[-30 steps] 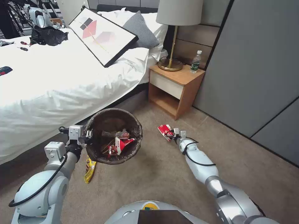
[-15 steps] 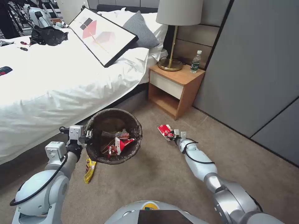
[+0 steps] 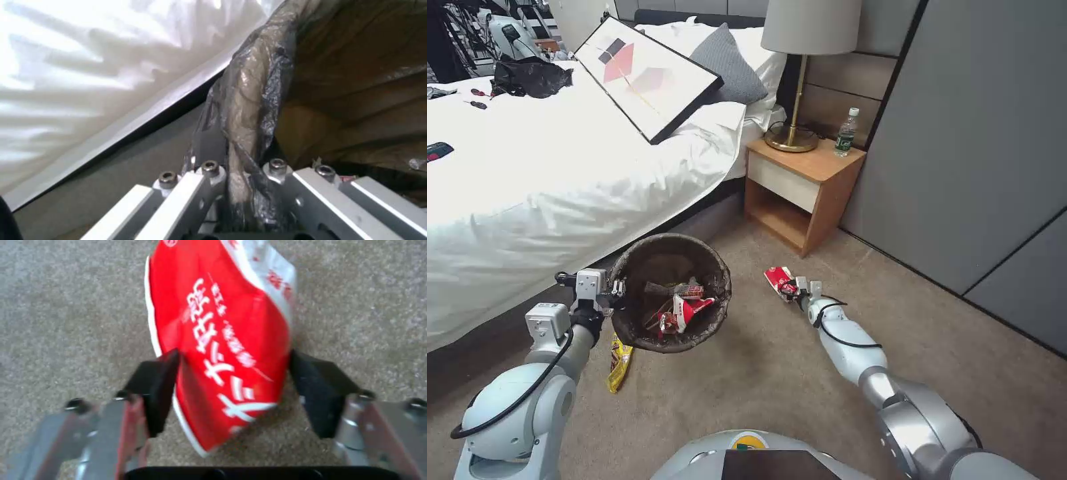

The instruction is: Pick up the trash bin, then pick up the garbage from the floor and place it into the trash bin.

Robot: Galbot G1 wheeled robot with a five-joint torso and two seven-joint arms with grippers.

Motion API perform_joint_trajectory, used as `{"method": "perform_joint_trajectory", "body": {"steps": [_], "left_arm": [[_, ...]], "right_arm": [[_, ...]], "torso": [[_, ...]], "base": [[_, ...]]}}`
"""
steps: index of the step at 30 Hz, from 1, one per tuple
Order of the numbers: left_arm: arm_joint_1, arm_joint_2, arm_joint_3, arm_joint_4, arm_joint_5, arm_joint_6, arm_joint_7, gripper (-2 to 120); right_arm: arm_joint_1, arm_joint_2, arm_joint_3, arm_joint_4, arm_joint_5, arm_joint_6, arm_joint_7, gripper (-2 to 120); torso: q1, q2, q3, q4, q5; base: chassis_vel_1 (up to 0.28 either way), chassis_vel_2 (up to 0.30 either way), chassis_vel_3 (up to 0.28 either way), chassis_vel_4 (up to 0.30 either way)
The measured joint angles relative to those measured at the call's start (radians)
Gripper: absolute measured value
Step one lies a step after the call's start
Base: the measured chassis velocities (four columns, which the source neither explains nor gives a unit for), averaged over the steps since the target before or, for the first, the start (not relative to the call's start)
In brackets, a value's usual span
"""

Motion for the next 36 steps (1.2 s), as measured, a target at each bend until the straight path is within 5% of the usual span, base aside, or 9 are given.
{"method": "perform_joint_trajectory", "body": {"steps": [14,30,36], "left_arm": [[0.002,0.002,0.013,-0.005,0.009,0.000,0.000,3],[-0.004,0.004,0.016,0.003,0.009,0.000,0.001,3],[-0.007,0.006,0.013,0.013,0.004,-0.001,0.001,3]], "right_arm": [[-0.008,-0.007,0.001,0.009,0.019,0.006,-0.004,3],[-0.042,-0.023,0.009,0.074,0.029,0.024,0.037,0],[-0.190,-0.054,0.129,0.412,-0.079,-0.048,0.018,0]], "torso": [[0.000,0.000,0.000,0.0001,0.0002],[0.000,0.000,0.000,0.0001,0.0002],[0.000,0.000,0.000,0.0001,0.0000]], "base": [[0.000,0.000,0.000,0.000],[0.000,0.000,0.000,0.000],[0.000,0.000,0.000,0.000]]}}
